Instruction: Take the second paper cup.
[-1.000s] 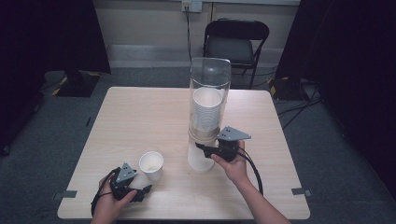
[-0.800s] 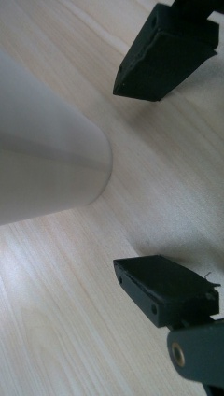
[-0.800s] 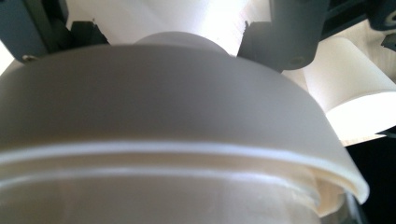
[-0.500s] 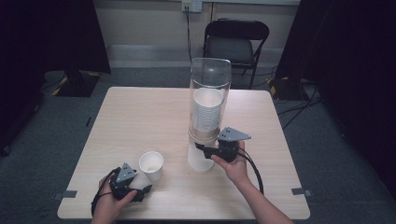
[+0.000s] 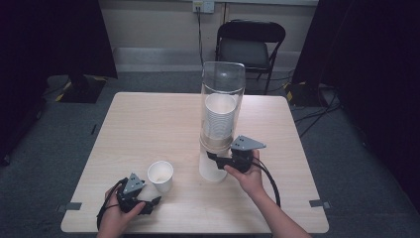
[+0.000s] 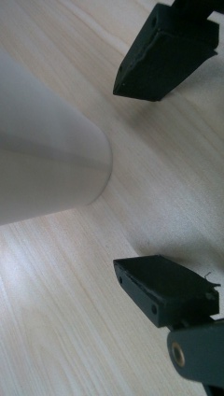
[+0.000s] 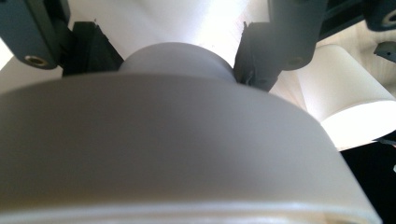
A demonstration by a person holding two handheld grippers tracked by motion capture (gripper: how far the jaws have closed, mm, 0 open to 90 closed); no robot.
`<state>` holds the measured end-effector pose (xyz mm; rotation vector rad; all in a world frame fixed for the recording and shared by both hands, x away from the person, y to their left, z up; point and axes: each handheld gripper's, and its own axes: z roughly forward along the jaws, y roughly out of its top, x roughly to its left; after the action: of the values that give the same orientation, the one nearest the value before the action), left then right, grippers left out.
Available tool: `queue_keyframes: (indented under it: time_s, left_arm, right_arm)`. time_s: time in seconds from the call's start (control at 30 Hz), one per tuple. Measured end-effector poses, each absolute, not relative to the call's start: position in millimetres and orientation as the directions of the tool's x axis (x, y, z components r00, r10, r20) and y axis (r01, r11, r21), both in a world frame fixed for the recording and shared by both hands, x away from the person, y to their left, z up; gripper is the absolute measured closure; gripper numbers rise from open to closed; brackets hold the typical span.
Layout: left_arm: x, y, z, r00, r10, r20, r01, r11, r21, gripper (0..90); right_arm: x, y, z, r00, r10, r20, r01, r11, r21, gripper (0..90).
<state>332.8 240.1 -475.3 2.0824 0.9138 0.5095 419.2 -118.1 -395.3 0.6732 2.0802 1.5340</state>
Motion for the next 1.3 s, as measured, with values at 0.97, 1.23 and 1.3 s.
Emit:
queue_keyframes:
  time_s: [0.97,1.23,1.3]
  left_arm:
    - [334,241,-475,0.666,0.744,0.051,0.427,-0.437,0.792,13.6]
    - [334,241,-475,0.667,0.743,0.055,0.426,-0.44,0.791,13.7]
    - [333,241,-475,0.667,0.743,0.05,0.429,-0.438,0.79,14.3]
  right_arm:
    - [414,-157,-439,-0.795,0.596,-0.113,0.242,0.483,0.842,37.7]
    - [409,-175,-441,-0.789,0.603,-0.119,0.246,0.488,0.838,37.7]
    - [408,-177,-442,-0.788,0.604,-0.119,0.248,0.488,0.837,37.7]
